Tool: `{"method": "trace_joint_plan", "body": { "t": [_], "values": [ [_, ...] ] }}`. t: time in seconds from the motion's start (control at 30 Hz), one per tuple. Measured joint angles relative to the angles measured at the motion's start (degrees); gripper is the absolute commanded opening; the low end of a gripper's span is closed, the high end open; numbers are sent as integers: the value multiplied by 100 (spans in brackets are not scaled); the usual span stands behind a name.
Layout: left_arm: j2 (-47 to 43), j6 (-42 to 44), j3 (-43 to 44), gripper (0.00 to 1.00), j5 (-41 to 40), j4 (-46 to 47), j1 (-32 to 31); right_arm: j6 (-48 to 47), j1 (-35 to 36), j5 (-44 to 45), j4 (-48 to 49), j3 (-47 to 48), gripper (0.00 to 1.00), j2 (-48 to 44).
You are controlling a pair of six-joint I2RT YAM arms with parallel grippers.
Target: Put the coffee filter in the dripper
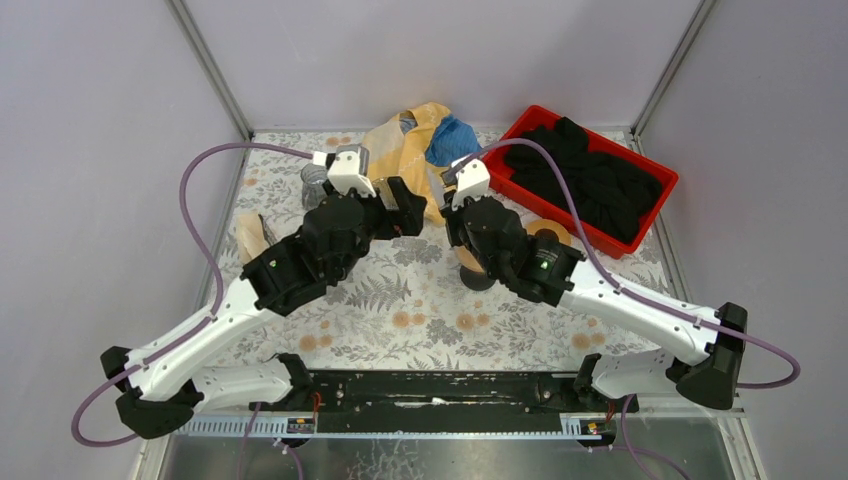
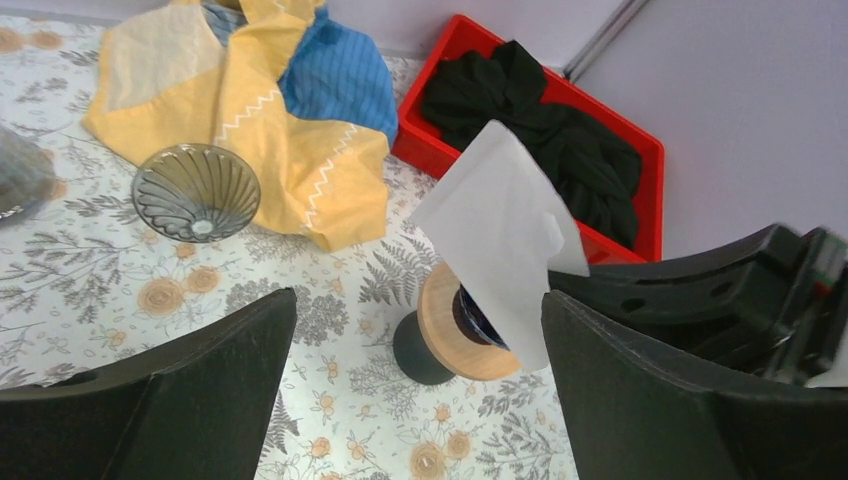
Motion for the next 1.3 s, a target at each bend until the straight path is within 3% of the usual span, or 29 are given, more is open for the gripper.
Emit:
{"method": "trace_joint_plan", "body": {
  "t": [0.3, 0.57, 1.3],
  "values": [
    [262, -57, -162, 100, 629, 184, 7, 387, 0, 321, -2212, 1016, 0, 24],
    [424, -179, -210, 100, 925, 293, 44, 662, -251, 205, -3508, 1563, 0, 304],
    [1005, -713, -625, 100, 2033, 743, 634, 815, -1268, -957, -4260, 1587, 0, 944]
  ]
}}
